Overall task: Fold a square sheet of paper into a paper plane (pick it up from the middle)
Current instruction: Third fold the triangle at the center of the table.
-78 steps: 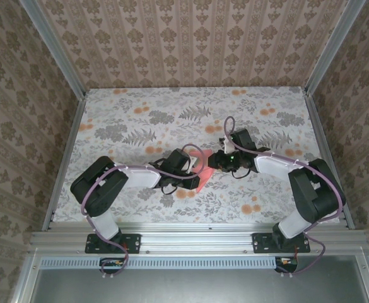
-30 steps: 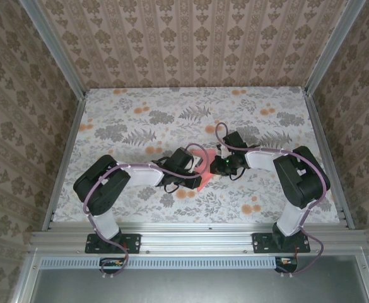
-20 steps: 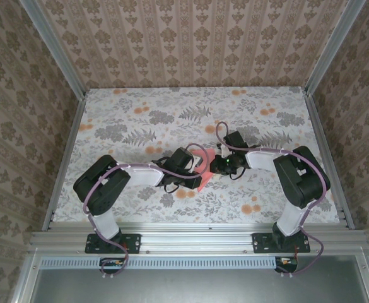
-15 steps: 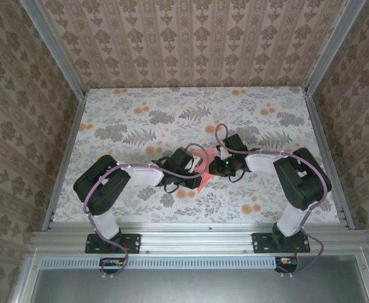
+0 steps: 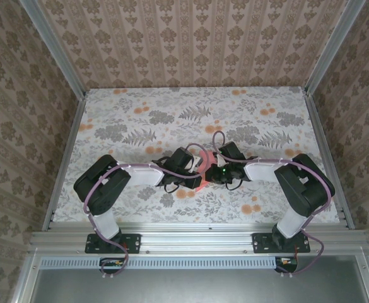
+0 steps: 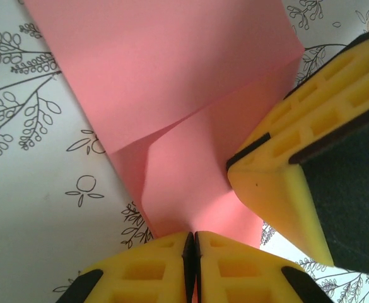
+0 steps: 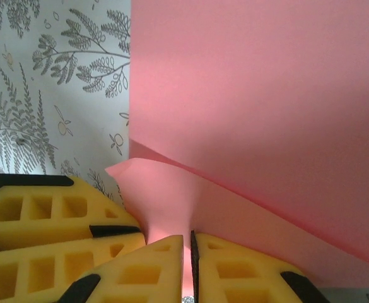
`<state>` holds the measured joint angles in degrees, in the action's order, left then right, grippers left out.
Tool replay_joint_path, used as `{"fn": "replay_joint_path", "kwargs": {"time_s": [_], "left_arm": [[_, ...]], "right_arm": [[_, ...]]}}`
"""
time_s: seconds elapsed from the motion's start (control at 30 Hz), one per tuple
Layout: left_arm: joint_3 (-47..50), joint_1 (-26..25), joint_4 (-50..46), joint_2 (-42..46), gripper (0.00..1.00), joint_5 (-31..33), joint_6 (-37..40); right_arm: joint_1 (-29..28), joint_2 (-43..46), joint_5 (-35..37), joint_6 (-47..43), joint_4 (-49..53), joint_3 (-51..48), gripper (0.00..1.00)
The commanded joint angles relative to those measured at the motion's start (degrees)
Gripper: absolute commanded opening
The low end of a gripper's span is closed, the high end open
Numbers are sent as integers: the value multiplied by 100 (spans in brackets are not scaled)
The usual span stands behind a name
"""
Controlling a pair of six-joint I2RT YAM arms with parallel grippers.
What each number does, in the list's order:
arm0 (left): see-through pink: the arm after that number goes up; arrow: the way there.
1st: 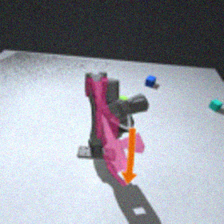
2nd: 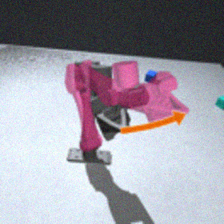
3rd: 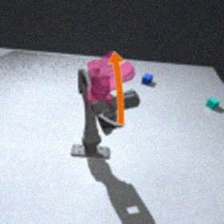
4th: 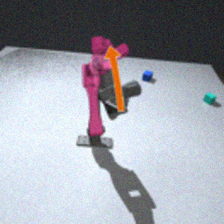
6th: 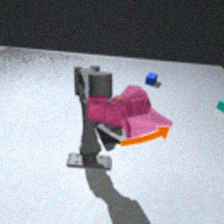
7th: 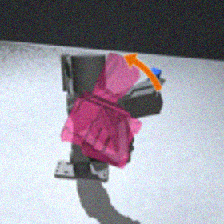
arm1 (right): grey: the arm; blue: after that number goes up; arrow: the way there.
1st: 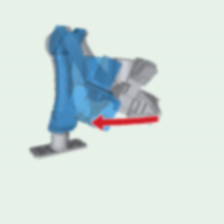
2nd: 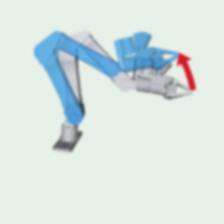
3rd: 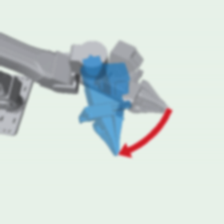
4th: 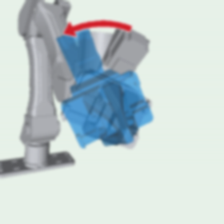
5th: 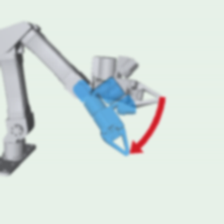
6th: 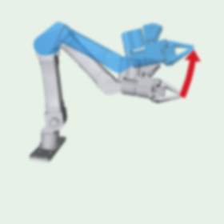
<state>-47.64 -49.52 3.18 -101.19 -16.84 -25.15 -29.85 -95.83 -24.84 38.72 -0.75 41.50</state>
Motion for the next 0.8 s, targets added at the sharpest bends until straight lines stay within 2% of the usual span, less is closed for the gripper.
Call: {"fn": "replay_joint_path", "kwargs": {"time_s": [0.0,0.2,0.5,0.77], "left_arm": [[317,-14,-1046,-499,13,449,203],[318,-14,-1100,-482,13,462,245],[315,-8,-1235,-451,13,571,345],[273,-14,-1310,-452,13,595,379]], "right_arm": [[-37,126,90,81,142,-107,14],[180,117,433,-138,415,-60,14],[562,119,441,-270,477,138,14],[701,32,23,-246,304,323,14]]}}
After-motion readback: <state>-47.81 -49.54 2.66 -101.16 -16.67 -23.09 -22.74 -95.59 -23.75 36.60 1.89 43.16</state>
